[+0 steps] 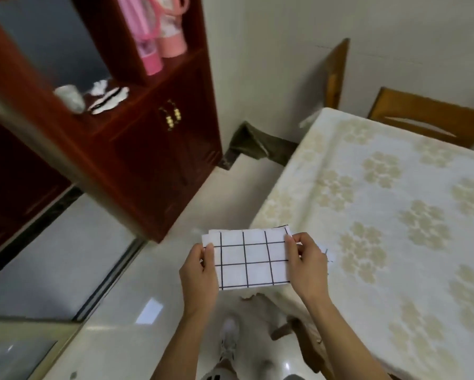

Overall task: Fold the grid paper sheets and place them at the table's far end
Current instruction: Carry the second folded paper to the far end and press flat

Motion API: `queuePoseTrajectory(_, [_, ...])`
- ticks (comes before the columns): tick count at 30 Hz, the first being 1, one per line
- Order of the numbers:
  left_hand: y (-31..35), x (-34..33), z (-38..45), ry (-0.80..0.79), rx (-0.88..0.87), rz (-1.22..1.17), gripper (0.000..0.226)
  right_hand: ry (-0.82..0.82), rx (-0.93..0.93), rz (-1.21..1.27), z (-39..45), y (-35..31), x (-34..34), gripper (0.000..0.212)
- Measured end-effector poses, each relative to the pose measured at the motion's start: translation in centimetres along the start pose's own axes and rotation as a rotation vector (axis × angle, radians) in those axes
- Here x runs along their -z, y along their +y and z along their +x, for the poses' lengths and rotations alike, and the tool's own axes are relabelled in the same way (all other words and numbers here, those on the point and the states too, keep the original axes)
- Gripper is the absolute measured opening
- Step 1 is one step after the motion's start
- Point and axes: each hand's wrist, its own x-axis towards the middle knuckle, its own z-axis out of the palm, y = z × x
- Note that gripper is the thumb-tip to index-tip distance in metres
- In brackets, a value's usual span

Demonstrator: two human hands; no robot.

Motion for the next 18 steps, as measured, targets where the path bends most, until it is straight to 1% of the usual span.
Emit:
queuePoseTrajectory(3, [0.2,-2.4,3.4,-0.127,-0.032,-0.004,0.032,0.112,-0.063,-0.029,1.8,0.2,0.4,0.025])
queuePoseTrajectory(7, [1.0,-4.8,7.2,-0.231,-0.087,-0.03,0.039,0.218,-0.14,-0.026,3.1,-0.1,0.4,0.023])
queuePoseTrajectory(13, [2.2,-7.7,9.9,-0.387,-0.149,-0.047,0.041,0.343,-0.237,-0.024,4.0,0.1,0.8,0.021])
queuePoseTrajectory(18, [2.7,-10.5,10.7,-0.48,-0.2,-0.031,0.042,0.414,-0.29,-0.04,4.8,1.3,2.0,0.02])
